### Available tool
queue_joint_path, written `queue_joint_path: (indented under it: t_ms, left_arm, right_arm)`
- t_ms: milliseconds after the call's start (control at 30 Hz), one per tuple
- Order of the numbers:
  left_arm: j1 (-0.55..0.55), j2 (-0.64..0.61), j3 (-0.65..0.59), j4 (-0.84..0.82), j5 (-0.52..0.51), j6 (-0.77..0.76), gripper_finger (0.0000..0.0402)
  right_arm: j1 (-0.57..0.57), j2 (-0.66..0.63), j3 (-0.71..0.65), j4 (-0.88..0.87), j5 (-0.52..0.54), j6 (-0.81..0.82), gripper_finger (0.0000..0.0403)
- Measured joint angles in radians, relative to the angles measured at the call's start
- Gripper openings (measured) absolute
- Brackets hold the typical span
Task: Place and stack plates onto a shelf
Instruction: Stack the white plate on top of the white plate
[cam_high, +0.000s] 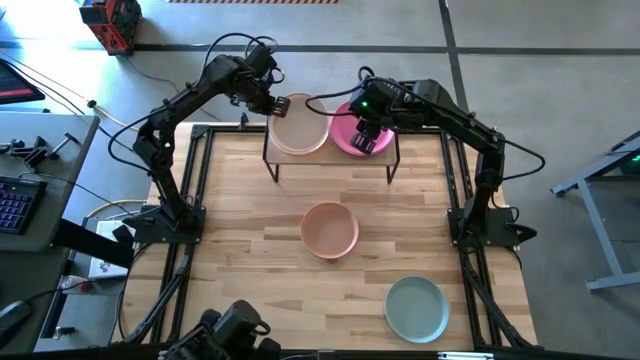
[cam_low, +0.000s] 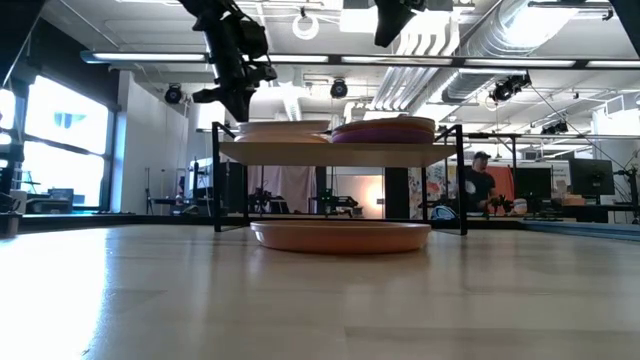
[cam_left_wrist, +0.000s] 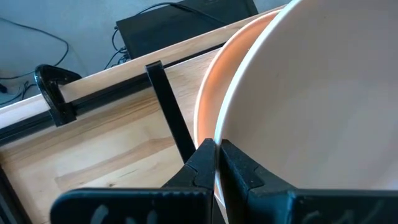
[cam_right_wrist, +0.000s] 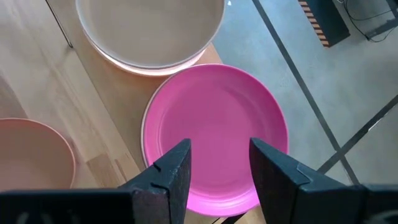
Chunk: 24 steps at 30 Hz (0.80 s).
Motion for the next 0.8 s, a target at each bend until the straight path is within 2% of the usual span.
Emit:
queue_joint_path:
  t_ms: [400, 567, 800]
  left_arm:
    - [0.0, 0.0, 0.0, 0.001, 0.025, 0.0, 0.0039]
    - [0.0, 0.0, 0.0, 0.0, 0.034, 0.001, 0.0043]
    - [-0.01, -0.016, 0.0, 0.001, 0.161, 0.017, 0.004]
  right_arm:
    - [0.0, 0.0, 0.0, -0.014, -0.001, 0.008, 0.0138]
    - [0.0, 0.0, 0.0, -0.014, -0.003, 0.01, 0.0138]
    - [0.001, 0.0, 0.0, -0.014, -0.166, 0.027, 0.0138]
